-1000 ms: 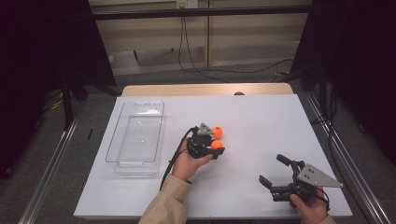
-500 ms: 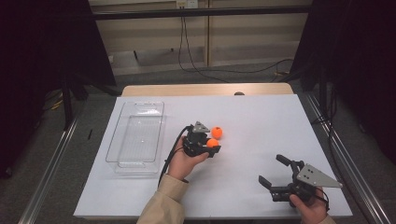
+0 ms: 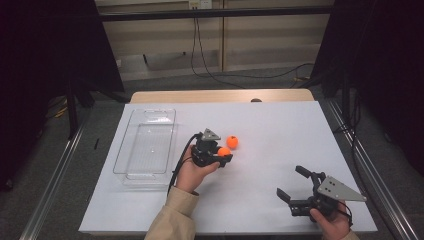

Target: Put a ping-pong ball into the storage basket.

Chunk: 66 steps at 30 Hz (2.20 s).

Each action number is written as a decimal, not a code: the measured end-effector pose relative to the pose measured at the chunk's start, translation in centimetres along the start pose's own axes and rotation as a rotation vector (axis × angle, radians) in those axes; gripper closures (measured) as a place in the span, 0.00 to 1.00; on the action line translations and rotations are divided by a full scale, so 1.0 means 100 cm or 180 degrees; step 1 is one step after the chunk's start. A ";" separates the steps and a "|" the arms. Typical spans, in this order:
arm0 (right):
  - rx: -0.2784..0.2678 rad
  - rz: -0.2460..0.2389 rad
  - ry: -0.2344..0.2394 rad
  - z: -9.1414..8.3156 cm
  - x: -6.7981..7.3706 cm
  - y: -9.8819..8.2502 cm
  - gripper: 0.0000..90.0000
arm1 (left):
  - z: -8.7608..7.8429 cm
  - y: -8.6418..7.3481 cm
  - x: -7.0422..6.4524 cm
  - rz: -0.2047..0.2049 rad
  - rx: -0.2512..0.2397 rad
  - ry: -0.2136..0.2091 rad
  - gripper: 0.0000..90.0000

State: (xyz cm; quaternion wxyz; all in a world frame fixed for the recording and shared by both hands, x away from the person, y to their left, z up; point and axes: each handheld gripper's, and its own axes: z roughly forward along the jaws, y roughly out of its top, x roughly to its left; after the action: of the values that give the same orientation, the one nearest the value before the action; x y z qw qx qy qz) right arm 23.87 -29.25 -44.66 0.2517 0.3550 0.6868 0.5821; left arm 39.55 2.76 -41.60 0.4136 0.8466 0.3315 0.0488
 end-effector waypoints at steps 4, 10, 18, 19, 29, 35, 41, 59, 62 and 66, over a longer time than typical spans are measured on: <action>-0.0001 0.0002 0.0003 0.000 0.000 0.000 0.02 | -0.003 0.000 0.002 -0.0017 -0.0016 0.0013 0.57; -0.0003 -0.0006 0.0007 0.000 0.000 0.000 0.02 | -0.006 0.001 0.005 -0.0056 -0.0015 0.0039 0.57; -0.0007 0.0011 0.0003 0.000 -0.001 0.000 0.02 | -0.010 0.002 0.008 -0.0083 -0.0042 0.0053 0.57; -0.0006 0.0008 0.0004 -0.001 -0.001 0.000 0.02 | -0.011 0.002 0.009 -0.0080 -0.0040 0.0058 0.57; 0.0000 -0.0005 0.0009 -0.001 -0.001 0.000 0.02 | -0.016 0.003 0.012 -0.0108 -0.0057 0.0092 0.57; -0.0007 0.0006 0.0016 -0.001 -0.001 0.000 0.02 | -0.020 0.003 0.015 -0.0163 -0.0084 0.0106 0.57; -0.0007 0.0023 0.0019 -0.001 -0.001 0.000 0.02 | -0.026 0.004 0.018 -0.0187 -0.0103 0.0134 0.57; -0.0013 0.0029 -0.0005 -0.004 -0.001 -0.001 0.02 | -0.035 0.007 0.021 -0.0260 -0.0156 0.0167 0.57; -0.0014 0.0027 -0.0008 -0.004 -0.002 -0.001 0.02 | -0.037 0.007 0.022 -0.0259 -0.0167 0.0174 0.57; -0.0013 0.0030 -0.0013 -0.005 -0.002 -0.001 0.02 | -0.039 0.008 0.022 -0.0271 -0.0157 0.0174 0.57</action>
State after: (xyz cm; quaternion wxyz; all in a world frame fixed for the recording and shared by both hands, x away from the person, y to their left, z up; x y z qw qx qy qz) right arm 23.63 -29.68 -44.64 0.2512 0.3588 0.6834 0.5840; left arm 40.28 6.40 -38.88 0.4268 0.8196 0.3771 0.0623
